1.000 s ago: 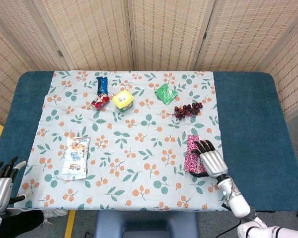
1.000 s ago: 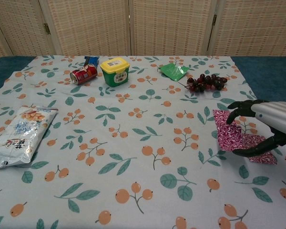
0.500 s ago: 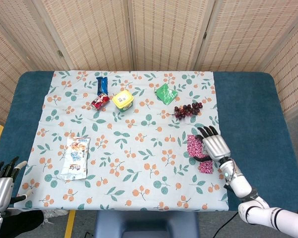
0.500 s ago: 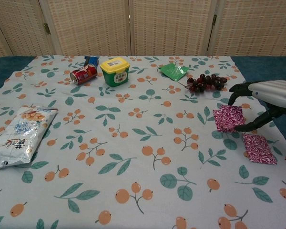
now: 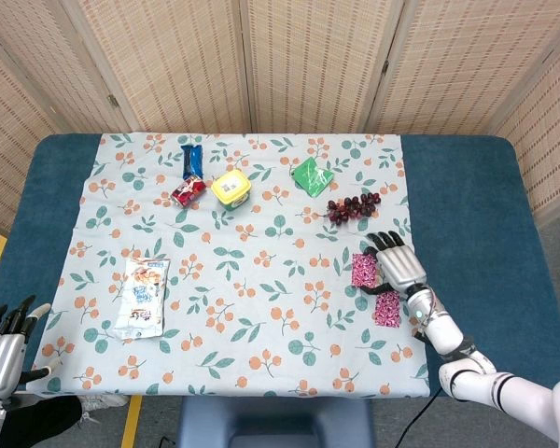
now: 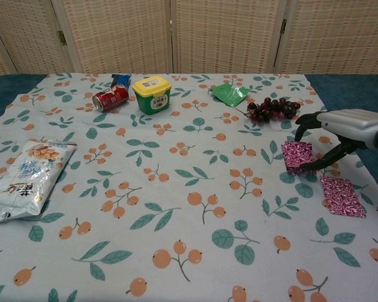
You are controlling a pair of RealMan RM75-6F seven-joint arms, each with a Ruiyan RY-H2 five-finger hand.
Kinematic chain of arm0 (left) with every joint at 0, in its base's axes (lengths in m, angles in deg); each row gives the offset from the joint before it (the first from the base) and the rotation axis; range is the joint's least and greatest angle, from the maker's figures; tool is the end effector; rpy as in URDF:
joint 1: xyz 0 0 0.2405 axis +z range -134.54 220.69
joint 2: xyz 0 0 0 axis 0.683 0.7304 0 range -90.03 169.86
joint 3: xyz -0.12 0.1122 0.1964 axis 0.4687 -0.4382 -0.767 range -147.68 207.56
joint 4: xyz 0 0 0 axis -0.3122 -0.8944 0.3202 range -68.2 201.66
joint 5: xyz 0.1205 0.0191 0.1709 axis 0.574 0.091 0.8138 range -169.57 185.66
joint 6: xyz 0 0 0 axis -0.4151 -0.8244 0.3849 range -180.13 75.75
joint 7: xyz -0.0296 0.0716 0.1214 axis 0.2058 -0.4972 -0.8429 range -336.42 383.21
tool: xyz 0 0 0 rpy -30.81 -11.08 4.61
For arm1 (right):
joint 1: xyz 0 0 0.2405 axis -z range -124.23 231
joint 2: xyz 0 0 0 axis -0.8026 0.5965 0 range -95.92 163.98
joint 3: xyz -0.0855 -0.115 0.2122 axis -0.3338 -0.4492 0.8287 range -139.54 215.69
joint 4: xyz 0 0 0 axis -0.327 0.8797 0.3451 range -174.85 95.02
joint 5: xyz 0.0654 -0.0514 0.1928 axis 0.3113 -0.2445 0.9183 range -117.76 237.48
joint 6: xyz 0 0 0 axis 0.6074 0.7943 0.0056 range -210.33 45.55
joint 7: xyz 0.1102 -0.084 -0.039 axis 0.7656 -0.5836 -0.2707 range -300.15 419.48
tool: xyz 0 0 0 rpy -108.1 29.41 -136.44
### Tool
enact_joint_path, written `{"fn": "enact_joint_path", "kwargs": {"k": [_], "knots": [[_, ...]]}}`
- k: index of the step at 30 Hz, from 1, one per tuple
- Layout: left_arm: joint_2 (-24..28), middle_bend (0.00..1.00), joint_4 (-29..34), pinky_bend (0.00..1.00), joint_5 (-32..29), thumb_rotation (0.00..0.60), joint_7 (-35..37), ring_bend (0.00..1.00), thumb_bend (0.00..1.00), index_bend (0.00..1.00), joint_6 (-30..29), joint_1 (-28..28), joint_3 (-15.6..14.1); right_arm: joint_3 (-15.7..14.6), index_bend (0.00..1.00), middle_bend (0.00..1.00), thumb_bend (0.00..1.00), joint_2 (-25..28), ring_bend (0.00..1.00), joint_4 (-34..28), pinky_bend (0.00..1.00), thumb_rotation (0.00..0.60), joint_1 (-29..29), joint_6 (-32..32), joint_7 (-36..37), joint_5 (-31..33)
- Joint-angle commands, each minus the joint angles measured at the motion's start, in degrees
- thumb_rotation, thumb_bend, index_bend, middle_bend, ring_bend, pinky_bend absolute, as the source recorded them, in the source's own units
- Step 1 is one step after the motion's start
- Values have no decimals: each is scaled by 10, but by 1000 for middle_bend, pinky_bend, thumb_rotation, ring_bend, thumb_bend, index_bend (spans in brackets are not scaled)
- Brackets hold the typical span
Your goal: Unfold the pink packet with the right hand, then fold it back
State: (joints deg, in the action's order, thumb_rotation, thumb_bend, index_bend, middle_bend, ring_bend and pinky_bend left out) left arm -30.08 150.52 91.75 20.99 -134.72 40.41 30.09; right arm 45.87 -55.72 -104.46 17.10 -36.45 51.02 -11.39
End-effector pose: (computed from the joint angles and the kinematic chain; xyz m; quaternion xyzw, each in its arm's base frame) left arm -0.3485 0.1589 0.1302 -0.6063 -0.4067 -0.3171 0.6053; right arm -0.2601 -0.3561 -0.0076 0.7475 -0.3948 0.2655 0.4636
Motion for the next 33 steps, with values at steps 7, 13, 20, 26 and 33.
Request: {"fn": "enact_joint_path", "kwargs": {"k": [7, 13, 20, 26, 33], "knots": [[0, 87, 1, 0, 0, 600, 0, 166, 215, 192, 0, 0, -1, -4, 247, 104, 244, -4, 0, 18, 0, 354, -7, -4, 13, -6], [1, 87, 2, 0, 1, 600, 0, 167, 216, 193, 0, 0, 0, -5, 224, 104, 244, -9, 0, 26, 0, 357, -11, -6, 16, -6], [2, 87, 2, 0, 0, 600, 2, 166, 215, 192, -1, 2, -1, -7, 215, 105, 245, -15, 0, 36, 0, 356, -14, -11, 14, -3], [2, 87, 2, 0, 0, 600, 2, 167, 215, 193, -1, 2, -1, -8, 198, 104, 244, -16, 0, 40, 0, 357, -16, -12, 13, -1], [2, 87, 3, 0, 1, 600, 1, 167, 215, 193, -1, 2, -1, -13, 193, 104, 245, -17, 0, 40, 0, 356, -15, -12, 15, -3]]}}
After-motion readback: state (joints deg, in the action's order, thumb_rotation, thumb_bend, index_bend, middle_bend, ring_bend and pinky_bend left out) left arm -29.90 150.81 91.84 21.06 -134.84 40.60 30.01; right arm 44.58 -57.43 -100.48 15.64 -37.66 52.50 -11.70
